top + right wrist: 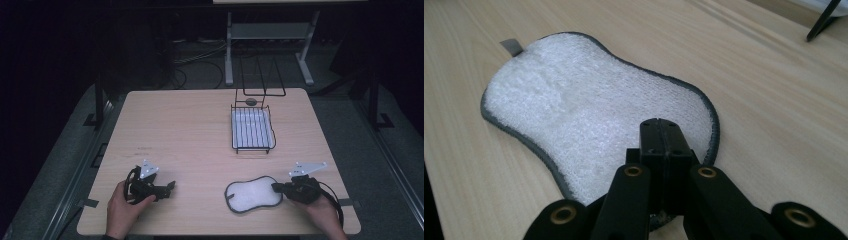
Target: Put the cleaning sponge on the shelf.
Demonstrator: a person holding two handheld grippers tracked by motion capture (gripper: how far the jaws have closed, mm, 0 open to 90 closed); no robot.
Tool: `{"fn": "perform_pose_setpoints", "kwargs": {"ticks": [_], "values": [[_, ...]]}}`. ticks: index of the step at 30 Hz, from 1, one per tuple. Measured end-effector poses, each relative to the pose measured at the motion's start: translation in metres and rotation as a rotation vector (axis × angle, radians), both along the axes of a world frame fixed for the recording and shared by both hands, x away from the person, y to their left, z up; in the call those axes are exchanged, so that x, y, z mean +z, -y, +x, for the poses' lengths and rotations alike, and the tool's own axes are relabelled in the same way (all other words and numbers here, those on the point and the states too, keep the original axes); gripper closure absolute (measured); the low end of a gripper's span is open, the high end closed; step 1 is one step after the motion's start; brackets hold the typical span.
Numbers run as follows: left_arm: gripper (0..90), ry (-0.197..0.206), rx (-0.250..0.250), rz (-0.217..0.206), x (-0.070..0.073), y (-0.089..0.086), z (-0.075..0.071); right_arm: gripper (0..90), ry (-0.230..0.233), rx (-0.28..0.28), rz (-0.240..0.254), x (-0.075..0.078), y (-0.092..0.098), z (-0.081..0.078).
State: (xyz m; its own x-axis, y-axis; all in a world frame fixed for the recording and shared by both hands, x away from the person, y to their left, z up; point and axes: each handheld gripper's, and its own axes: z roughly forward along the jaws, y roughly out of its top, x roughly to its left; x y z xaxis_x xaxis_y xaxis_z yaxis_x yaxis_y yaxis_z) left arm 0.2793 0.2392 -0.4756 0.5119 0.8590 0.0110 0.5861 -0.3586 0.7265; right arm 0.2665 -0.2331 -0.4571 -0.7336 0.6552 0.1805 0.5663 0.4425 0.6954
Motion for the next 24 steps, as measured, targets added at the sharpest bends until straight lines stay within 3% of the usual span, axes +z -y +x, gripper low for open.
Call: {"fn": "perform_pose_setpoints", "kwargs": {"ticks": [17, 24], "values": [[12.7, 0.000, 0.000, 0.000, 0.000, 0.000, 0.000, 90.0, 0.024, -0.007, -0.015, 0.000, -0.009, 0.014], [12.7, 0.000, 0.000, 0.000, 0.000, 0.000, 0.000, 90.0, 0.043, -0.015, -0.025, -0.001, -0.016, 0.028]]}}
